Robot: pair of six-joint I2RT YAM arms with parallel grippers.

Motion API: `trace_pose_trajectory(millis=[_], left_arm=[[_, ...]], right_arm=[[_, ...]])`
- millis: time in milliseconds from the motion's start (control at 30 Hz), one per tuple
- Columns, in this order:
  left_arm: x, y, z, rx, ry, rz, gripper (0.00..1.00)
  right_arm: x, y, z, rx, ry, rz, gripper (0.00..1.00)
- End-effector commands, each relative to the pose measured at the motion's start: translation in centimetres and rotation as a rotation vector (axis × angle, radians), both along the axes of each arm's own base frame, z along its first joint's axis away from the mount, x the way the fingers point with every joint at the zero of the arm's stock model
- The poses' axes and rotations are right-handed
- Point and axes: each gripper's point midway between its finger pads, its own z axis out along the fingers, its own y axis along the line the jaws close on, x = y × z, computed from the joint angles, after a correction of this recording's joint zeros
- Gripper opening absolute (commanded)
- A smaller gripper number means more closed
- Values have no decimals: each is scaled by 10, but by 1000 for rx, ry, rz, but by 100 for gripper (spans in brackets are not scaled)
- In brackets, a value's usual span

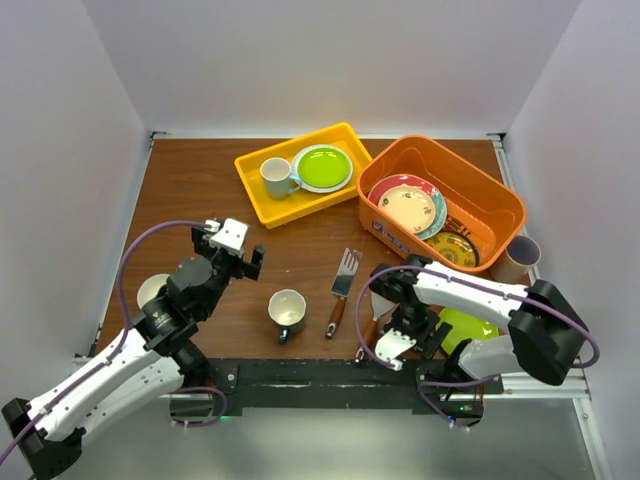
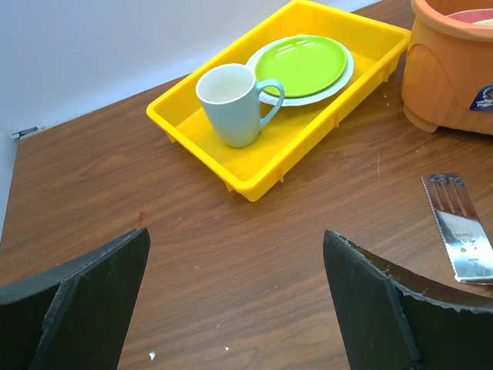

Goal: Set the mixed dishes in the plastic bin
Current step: Pick up the plate from the corner of the board.

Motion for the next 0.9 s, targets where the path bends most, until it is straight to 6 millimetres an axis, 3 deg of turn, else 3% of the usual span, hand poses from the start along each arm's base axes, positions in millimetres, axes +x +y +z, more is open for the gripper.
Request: trace_pose_trajectory(millis=[0, 867], left_arm=[[2, 0, 11, -25, -38, -1, 100], [1, 1, 12, -30, -43, 0, 100]], right_arm=[[12, -12, -4, -70, -43, 80, 77], [39, -51, -31, -226, -46, 113, 47]])
